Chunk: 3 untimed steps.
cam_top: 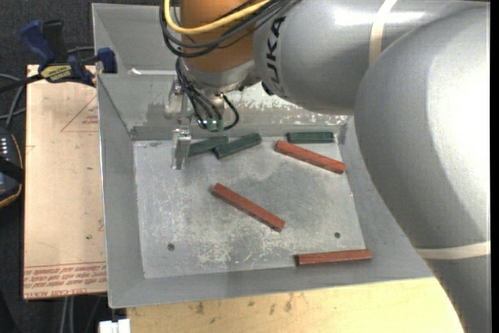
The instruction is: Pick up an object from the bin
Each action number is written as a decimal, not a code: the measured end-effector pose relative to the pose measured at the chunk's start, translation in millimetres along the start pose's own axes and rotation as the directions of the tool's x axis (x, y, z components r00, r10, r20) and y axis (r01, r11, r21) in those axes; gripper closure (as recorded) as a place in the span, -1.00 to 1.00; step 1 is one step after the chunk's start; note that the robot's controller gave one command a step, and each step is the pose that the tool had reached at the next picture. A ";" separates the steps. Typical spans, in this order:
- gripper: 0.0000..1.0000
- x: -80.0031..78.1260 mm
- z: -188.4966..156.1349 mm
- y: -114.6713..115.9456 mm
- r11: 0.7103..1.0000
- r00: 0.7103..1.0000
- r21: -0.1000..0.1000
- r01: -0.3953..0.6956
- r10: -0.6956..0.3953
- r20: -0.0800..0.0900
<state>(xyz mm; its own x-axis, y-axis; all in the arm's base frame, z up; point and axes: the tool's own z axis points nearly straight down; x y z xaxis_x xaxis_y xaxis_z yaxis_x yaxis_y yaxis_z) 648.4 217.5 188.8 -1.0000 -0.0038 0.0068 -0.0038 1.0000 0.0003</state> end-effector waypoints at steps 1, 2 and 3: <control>-1.00 -1.9 -5.1 -0.8 1.000 1.000 -0.001 -0.003 0.003 0.008; -1.00 -3.5 44.3 -38.8 0.999 0.999 -0.003 0.046 -0.046 0.015; 1.00 8.4 110.5 -54.4 1.000 0.999 -0.007 0.020 -0.019 0.029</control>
Offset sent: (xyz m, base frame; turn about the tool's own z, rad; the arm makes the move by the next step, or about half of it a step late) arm 0.0023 -0.0807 -0.0983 -0.0875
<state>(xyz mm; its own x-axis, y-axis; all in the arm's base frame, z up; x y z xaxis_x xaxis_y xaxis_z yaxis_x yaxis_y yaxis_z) 639.4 163.1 78.3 -0.9995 -0.0232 -0.0220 -0.0233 0.9997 0.0073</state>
